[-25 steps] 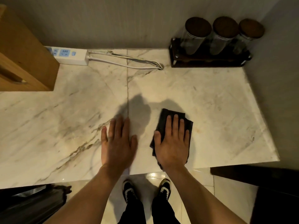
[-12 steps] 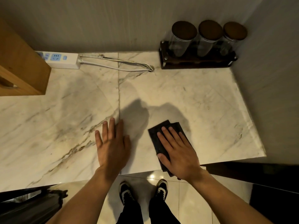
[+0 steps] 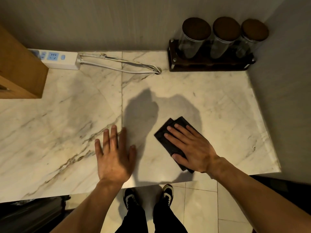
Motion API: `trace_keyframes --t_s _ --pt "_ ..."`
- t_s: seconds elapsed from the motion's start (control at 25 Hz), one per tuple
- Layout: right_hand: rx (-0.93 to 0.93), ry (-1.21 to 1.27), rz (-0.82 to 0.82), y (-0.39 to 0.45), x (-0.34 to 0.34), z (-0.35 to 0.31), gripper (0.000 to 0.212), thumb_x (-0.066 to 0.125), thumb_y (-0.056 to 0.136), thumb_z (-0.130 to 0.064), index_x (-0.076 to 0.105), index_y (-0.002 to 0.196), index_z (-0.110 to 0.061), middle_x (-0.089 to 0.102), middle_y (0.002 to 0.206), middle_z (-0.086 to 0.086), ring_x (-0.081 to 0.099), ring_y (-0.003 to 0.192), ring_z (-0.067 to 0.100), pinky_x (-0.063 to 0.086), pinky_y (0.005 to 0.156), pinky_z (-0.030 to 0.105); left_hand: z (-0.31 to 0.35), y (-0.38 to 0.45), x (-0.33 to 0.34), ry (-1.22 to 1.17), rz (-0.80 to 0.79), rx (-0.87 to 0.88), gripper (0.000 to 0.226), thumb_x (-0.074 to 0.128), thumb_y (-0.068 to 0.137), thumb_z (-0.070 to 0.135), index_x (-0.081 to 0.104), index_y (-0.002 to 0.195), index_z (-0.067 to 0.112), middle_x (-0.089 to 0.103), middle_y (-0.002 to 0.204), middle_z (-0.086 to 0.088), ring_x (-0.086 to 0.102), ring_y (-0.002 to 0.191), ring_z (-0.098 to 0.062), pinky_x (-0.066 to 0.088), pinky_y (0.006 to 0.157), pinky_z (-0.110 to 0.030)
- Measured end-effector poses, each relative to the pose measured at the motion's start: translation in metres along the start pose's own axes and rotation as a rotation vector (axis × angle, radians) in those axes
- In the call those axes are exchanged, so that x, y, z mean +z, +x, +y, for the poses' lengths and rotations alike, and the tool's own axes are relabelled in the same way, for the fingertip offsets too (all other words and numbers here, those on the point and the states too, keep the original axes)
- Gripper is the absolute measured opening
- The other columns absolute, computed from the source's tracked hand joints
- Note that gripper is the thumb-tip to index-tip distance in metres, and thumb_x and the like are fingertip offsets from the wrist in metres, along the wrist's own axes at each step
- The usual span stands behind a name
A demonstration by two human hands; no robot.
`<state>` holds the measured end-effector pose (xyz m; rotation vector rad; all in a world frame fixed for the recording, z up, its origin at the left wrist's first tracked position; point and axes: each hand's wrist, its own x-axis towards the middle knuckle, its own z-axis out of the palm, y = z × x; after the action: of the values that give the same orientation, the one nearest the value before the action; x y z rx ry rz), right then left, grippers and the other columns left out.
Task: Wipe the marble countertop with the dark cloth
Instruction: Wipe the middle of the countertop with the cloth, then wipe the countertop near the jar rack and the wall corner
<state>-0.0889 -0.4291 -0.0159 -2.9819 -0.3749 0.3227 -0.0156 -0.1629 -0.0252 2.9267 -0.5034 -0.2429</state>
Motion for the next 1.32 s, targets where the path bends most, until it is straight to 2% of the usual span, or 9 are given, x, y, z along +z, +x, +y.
trace_keyframes --t_s 0.48,0.68,0.96,1.16,1.32 --pt "0.204 0.005 0.075 0.085 -0.015 0.049 0.067 0.023 0.093 -0.058 0.007 0.151 -0.029 0.007 0.161 -0.004 0.001 0.147 0.015 0.007 0.119 0.041 0.004 0.002 -0.001 0.03 -0.033 -0.062 0.068 0.014 0.093 0.056 0.015 0.152 0.021 0.009 0.162 -0.007 -0.002 0.148 -0.026 0.001 0.118 -0.053" --pt "0.441 0.081 0.128 0.117 -0.017 0.059 0.067 0.017 0.091 -0.058 0.003 0.151 -0.03 0.002 0.162 -0.005 -0.004 0.147 0.015 0.0 0.118 0.04 0.004 0.002 0.0 0.049 -0.035 -0.063 0.068 0.018 0.093 0.056 0.017 0.152 0.022 0.009 0.162 -0.006 0.0 0.148 -0.025 0.004 0.118 -0.053" --pt "0.698 0.139 0.206 0.136 -0.021 0.054 0.064 0.015 0.095 -0.053 0.005 0.152 -0.025 0.002 0.162 0.0 -0.003 0.147 0.02 0.0 0.118 0.044 0.003 0.002 0.0 0.048 -0.019 -0.053 0.067 0.024 0.092 0.053 0.024 0.151 0.02 0.016 0.161 -0.008 0.007 0.148 -0.027 0.005 0.117 -0.053" --pt "0.946 0.239 0.274 0.136 -0.02 0.044 0.066 0.019 0.095 -0.05 0.005 0.152 -0.021 0.002 0.162 0.004 -0.003 0.147 0.023 0.001 0.118 0.048 0.003 0.002 0.0 0.044 -0.016 -0.051 0.067 0.025 0.092 0.053 0.025 0.15 0.019 0.019 0.16 -0.009 0.008 0.148 -0.028 0.005 0.117 -0.053" --pt "1.042 0.247 0.314 0.121 -0.015 0.036 0.067 0.019 0.095 -0.051 0.007 0.152 -0.019 0.003 0.162 0.005 -0.002 0.147 0.025 0.002 0.118 0.049 0.001 0.001 0.0 0.022 -0.007 -0.027 0.068 0.023 0.093 0.054 0.022 0.151 0.019 0.019 0.16 -0.01 0.007 0.147 -0.029 0.003 0.118 -0.053"
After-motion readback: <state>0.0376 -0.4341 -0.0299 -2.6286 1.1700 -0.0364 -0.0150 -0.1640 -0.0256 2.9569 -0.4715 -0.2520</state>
